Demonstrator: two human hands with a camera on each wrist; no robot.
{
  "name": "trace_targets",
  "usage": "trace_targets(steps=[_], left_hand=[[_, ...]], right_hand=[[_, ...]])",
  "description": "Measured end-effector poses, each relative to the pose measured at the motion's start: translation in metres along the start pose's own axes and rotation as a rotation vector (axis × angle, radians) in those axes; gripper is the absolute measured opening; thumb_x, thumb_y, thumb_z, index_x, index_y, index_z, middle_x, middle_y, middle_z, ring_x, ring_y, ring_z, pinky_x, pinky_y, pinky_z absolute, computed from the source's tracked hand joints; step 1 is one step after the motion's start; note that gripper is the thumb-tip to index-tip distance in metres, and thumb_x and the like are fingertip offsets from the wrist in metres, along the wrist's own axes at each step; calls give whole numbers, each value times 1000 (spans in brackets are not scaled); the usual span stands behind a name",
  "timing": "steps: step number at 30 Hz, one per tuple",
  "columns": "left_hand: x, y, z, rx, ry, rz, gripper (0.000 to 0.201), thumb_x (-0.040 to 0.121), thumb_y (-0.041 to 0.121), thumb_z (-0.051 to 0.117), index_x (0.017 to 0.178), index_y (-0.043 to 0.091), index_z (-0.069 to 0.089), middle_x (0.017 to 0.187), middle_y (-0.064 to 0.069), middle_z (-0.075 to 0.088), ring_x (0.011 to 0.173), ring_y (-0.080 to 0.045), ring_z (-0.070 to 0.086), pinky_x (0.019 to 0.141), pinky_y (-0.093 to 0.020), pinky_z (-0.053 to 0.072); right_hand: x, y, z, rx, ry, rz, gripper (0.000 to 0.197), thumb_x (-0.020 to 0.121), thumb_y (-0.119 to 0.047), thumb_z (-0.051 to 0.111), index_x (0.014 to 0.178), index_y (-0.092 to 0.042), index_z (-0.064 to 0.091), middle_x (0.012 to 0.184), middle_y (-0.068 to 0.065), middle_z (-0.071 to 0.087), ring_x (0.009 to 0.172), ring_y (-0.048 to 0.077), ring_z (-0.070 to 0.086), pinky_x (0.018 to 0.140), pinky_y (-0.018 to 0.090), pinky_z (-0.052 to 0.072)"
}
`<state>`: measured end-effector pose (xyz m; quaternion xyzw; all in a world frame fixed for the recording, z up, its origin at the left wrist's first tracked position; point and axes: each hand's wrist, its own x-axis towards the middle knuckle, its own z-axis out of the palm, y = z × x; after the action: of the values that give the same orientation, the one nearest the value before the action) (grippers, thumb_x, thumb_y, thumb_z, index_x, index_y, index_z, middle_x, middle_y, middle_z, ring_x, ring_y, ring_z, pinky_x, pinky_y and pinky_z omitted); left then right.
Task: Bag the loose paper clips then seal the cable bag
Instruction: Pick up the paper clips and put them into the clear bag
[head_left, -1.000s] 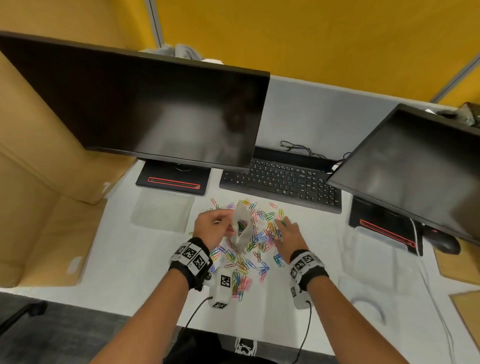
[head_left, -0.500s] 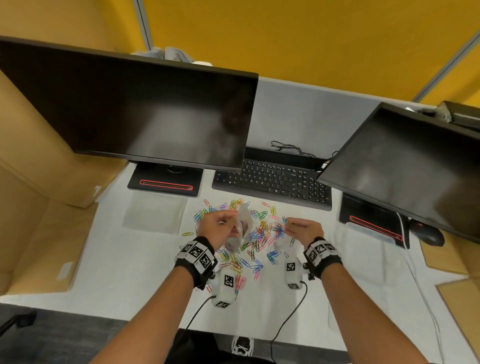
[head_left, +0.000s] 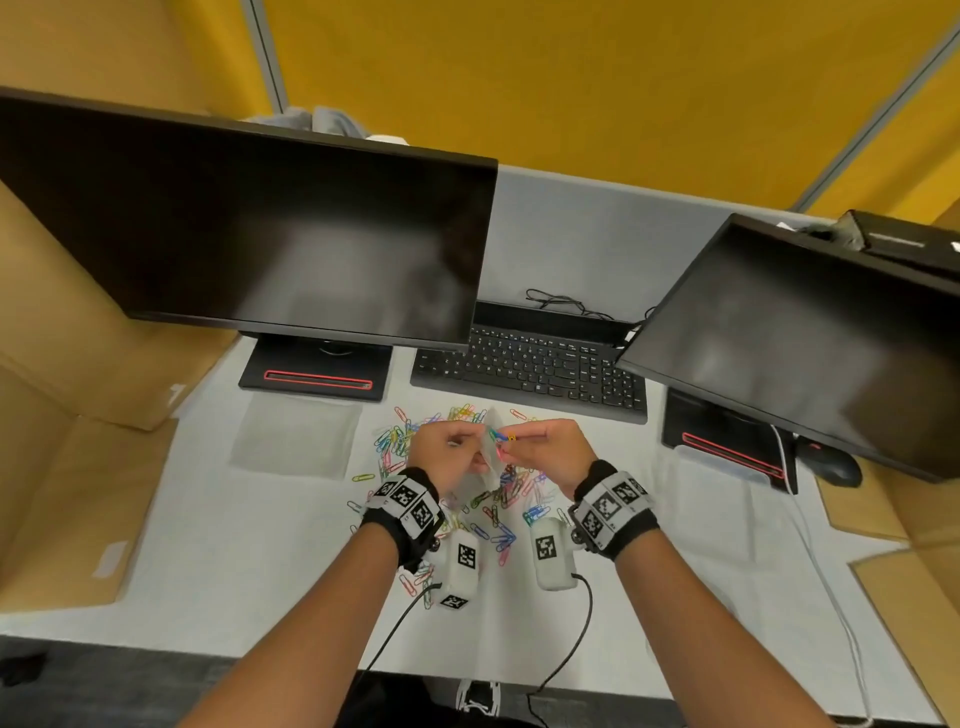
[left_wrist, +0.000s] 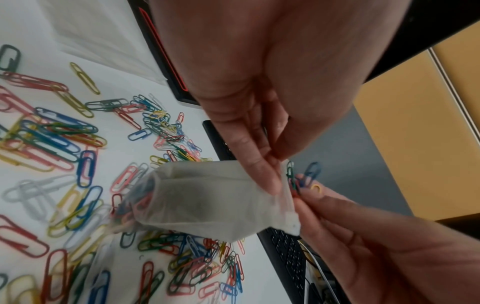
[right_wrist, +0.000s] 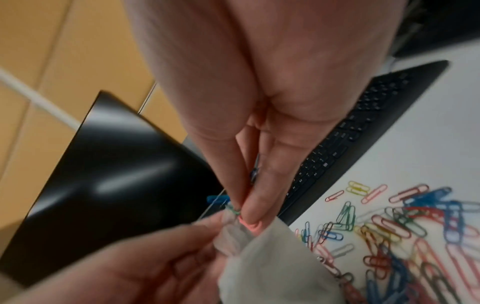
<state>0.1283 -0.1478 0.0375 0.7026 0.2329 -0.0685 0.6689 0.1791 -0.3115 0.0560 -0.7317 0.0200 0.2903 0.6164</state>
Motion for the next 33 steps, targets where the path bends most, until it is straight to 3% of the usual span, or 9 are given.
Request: trace_targets(steps=[3,11,17,20,22,25,28,30,33], left_hand=[[-2,2,2,9,-22,16,14,92,5,65,102,6,74,85,-9,76,70,-29,75,72,-42,63],[-3,3,1,26,-34,49,15,92,8,65,105,7,74,86,-8,75,66,-25,75,70,-40,63],[0,5,1,34,-31,64,12,91,10,67,101,11,74,85,-11,75,66,-21,73,67,-35,63],[5,3,-1,53,-29,71,13,90,10,68,99,14,76,87,-7,76,68,-24,74,69,-38,63],[7,2,-3,62,-23,81,13,90,11,68,99,16,76,85,-5,76,68,-24,74,71,-38,63],[9,2,-5,38,-5,79,15,91,10,67,104,11,74,81,-6,74,66,-19,73,68,-34,63],[11,1,-9,26,-7,68,15,91,9,67,103,14,75,86,-5,76,67,-22,74,69,-36,63],[12,-2,-13,26,0,73,17,91,7,66,99,18,76,89,-5,76,69,-23,75,71,-39,63],[13,-8,-22,20,30,84,25,90,6,67,92,29,77,93,-3,75,74,-24,75,73,-43,63]], right_hand=[[3,-2,6,-363,110,-39,20,70,-8,80,79,-26,77,85,6,75,80,20,72,76,39,61],[5,-11,23,-746,125,-187,19,74,-5,67,81,-19,78,71,10,72,70,28,67,65,35,58],[12,-9,27,-811,188,-200,17,82,-8,65,79,-16,79,70,5,70,64,15,58,64,25,50],[14,-7,28,-862,159,-223,22,82,-7,62,78,-19,79,56,-7,57,51,4,45,51,8,36],[18,-4,27,-934,144,-225,28,85,-4,56,85,-21,79,65,-6,62,57,4,51,56,4,36],[22,-3,29,-1008,68,-248,43,82,7,50,98,-22,77,94,0,72,80,16,59,76,21,47],[12,-14,26,-868,57,-342,28,85,-1,58,86,-21,78,78,0,74,68,16,63,67,23,51],[7,-18,15,-578,65,-300,23,84,-1,62,84,-18,78,78,0,75,70,14,70,71,26,58],[29,1,-21,-391,281,-196,28,85,4,56,92,-15,76,93,9,75,86,21,71,85,40,57]])
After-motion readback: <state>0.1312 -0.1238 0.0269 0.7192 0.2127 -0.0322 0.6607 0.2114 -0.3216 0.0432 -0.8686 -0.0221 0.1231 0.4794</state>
